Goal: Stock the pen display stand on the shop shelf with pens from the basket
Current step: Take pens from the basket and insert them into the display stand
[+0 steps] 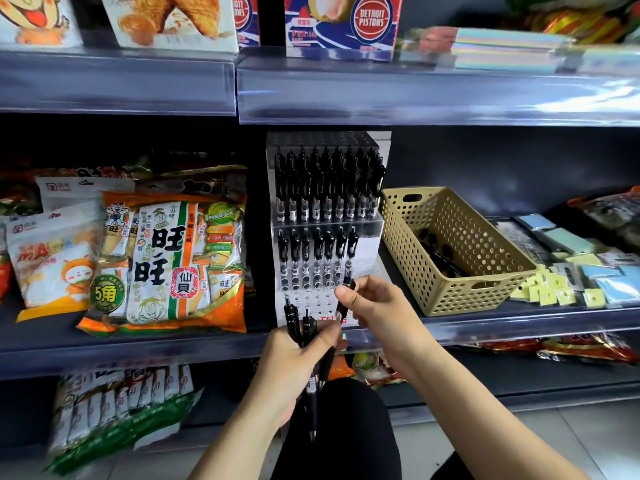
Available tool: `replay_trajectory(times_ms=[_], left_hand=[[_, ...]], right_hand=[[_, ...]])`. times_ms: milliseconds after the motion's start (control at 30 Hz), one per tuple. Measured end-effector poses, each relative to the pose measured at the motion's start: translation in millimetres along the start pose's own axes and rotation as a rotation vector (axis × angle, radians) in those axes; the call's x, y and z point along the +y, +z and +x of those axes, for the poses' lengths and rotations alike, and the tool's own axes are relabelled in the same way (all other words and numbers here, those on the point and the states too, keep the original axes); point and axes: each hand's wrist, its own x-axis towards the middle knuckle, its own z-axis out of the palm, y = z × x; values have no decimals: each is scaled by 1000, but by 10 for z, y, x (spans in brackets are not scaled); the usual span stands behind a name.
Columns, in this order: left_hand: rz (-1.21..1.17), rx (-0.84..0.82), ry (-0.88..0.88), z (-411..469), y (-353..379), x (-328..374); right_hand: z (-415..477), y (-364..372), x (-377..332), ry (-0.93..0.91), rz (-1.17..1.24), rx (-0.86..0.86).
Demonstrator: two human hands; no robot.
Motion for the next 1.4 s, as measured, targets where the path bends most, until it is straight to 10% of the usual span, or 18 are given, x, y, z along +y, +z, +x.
replay_trajectory(times_ms=[400, 733, 1400], left_hand=[[56, 109, -11, 162, -76, -1], [-28, 281, 19, 206, -158, 67], [-14, 230, 59, 183, -223, 44]], right_hand=[[47, -35, -114, 1, 35, -31], [459, -397, -582, -448, -435, 468], [819, -319, -226, -361, -815, 414]])
